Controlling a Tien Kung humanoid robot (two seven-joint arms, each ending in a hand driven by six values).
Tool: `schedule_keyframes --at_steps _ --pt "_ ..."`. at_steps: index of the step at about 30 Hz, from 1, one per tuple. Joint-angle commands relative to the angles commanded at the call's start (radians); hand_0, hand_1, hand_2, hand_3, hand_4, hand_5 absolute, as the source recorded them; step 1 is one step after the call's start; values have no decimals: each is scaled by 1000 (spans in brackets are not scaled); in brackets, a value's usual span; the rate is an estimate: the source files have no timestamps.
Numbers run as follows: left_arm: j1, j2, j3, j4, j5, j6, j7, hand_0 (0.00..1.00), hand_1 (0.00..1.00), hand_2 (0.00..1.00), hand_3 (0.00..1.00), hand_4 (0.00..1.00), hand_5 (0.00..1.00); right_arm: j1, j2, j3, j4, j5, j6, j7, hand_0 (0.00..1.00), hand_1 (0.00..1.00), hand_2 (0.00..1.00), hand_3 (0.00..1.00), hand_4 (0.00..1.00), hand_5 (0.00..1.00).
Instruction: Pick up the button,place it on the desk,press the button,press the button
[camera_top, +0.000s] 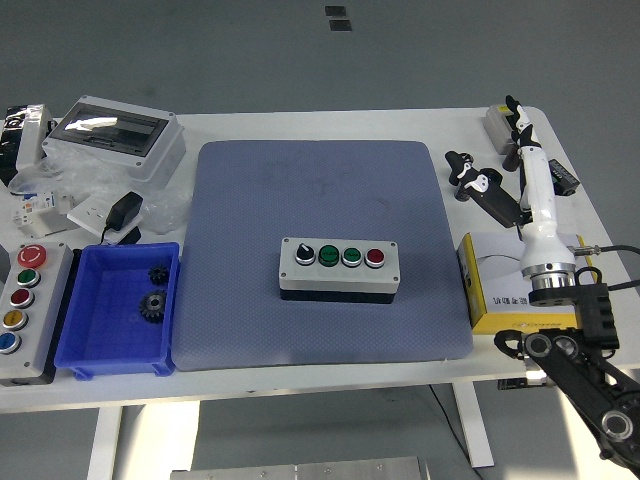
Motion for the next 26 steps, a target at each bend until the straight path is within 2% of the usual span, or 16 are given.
schedule_keyframes --at_steps 7,14,26 --pt "-2 5 13 0 -17 6 -1 628 606 534 590 672 189 -7 3 -8 -5 3 1 -1 992 998 998 998 998 632" --pt "6 -2 23 0 -34 26 17 628 605 536 590 672 183 -17 14 -11 -9 1 3 -6 992 998 998 998 998 630" --pt "5 -5 22 0 -34 35 24 628 606 540 588 668 174 -18 15 -11 -9 -7 1 -13 984 998 998 998 998 621"
